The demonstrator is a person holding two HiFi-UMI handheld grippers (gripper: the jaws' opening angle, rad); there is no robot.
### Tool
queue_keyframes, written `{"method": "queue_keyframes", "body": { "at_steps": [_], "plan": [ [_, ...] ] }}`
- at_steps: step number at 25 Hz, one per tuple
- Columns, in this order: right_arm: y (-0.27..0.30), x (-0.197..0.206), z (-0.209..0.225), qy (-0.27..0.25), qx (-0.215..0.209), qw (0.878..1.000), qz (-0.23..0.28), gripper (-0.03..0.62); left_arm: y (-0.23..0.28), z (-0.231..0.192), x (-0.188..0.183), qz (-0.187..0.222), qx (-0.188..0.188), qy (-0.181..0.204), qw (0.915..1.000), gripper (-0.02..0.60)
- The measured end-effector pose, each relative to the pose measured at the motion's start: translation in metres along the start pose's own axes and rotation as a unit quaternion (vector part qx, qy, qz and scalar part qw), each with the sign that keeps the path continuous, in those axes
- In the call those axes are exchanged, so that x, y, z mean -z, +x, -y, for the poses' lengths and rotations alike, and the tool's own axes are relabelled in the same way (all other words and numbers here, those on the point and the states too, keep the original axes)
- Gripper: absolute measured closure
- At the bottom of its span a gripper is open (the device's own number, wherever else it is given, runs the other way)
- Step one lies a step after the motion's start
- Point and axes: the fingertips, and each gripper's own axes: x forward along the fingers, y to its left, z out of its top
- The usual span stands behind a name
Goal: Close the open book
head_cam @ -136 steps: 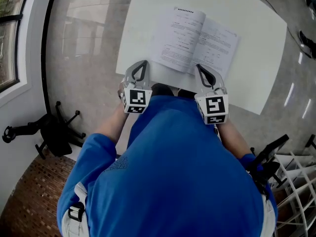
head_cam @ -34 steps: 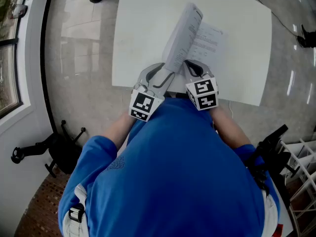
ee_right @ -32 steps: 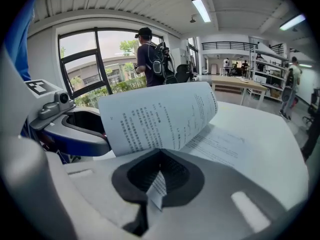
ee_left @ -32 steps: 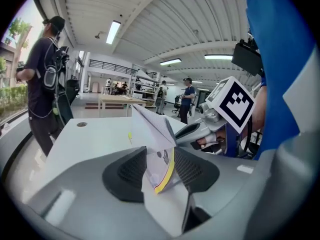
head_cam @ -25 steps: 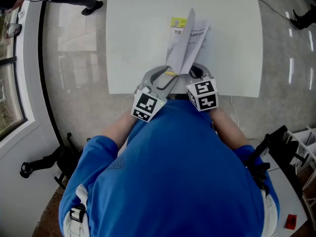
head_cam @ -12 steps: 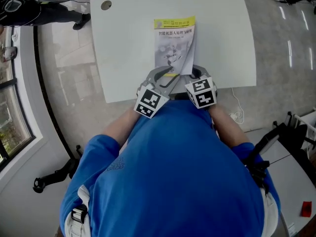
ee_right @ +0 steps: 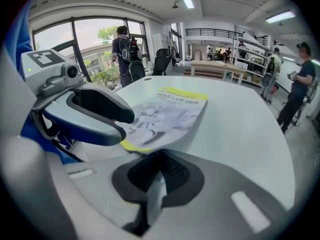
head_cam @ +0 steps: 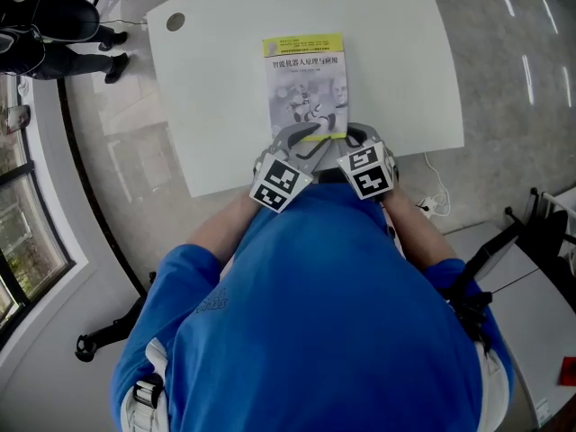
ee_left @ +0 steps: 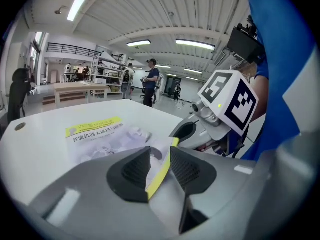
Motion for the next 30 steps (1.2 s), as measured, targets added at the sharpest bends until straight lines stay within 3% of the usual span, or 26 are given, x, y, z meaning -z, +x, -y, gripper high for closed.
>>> {"method": "queue_keyframes", "body": {
  "at_steps": [12,23,30],
  "plan": [
    [-0.003,0.012,0.007,-0.001,-0.01,1.0,-0.003,0.591,0.031,0.008,0.02,-0.056,0.021,0.009,0.9982,0.456],
    [-0.007,0.019,0.009,-0.001,-0.022,1.0,-0.008,0.591,0.041,0.009,0.031,-0.103,0.014,0.024,0.9943,0.463],
    [-0.006,0.022,0.009,-0.01,-0.037,0.999,-0.014,0.591,0.049,0.01,0.038,-0.153,-0.003,0.052,0.9869,0.471]
  ]
}}
